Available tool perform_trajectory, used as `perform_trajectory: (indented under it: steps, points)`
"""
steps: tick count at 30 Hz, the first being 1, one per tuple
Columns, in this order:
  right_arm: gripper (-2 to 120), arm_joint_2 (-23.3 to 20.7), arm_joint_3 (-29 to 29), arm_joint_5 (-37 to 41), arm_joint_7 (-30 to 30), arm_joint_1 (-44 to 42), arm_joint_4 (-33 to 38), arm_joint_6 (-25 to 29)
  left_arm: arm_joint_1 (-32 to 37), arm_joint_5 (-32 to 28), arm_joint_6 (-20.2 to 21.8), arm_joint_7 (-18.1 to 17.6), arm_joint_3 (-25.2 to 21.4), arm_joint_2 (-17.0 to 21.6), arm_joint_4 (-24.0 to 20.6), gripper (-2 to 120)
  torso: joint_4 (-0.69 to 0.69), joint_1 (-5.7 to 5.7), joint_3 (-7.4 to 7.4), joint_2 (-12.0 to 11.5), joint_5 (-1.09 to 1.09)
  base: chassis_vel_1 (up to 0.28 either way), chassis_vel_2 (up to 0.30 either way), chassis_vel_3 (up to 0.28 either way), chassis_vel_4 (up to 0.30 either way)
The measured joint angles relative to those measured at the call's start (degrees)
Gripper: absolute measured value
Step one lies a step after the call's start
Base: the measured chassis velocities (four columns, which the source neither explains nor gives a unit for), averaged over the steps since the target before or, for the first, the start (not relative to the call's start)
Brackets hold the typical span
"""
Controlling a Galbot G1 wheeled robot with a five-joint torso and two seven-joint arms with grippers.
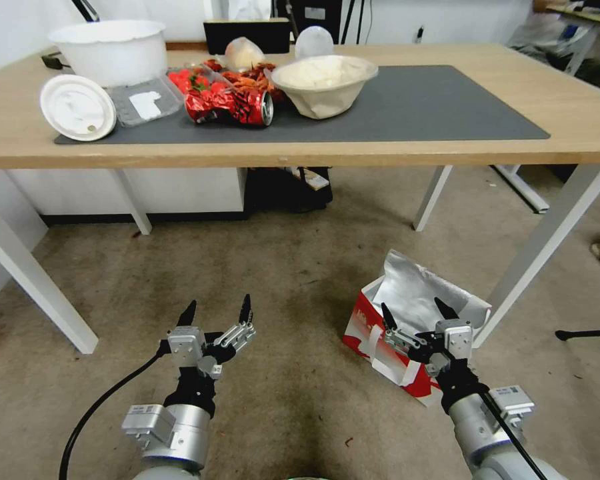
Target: Pick up the food delivery bag from the floor and place it on the table.
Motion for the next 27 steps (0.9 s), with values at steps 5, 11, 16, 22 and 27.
perform_trajectory:
  steps: [5,11,16,22,27]
  points:
    - [100,0.0,0.0,0.0,0.0,0.0,0.0,0.0,0.1,0.0,0.0,0.1,0.0,0.0,0.0,100,0.00,-0.15,-0.95,-1.1,0.00,0.000,0.000,0.000,0.000]
    - [100,-0.1,0.1,0.1,0.0,0.0,0.0,0.1,0.1,0.0,-0.1,0.2,0.0,-0.1,0.0,100,0.00,-0.17,-2.46,-2.6,0.00,0.000,0.000,0.000,0.000]
    - [100,-0.3,0.2,0.2,0.0,-0.2,0.1,0.2,0.4,0.2,-0.1,0.3,0.0,-0.1,-0.3,100,0.00,-0.33,-2.74,-3.6,0.00,0.000,0.000,0.000,0.000]
    - [100,-0.3,0.2,0.3,-0.1,-0.2,0.1,0.3,0.4,0.2,-0.2,0.4,0.0,-0.1,-0.3,100,0.00,-0.42,-2.74,-3.8,0.00,0.000,0.000,0.000,0.000]
    - [100,0.0,0.0,0.1,-0.1,-0.1,-0.2,0.3,0.4,0.2,-0.8,0.5,-0.1,0.0,0.2,100,0.00,-0.43,-2.74,-3.7,0.00,0.000,0.000,0.000,0.000]
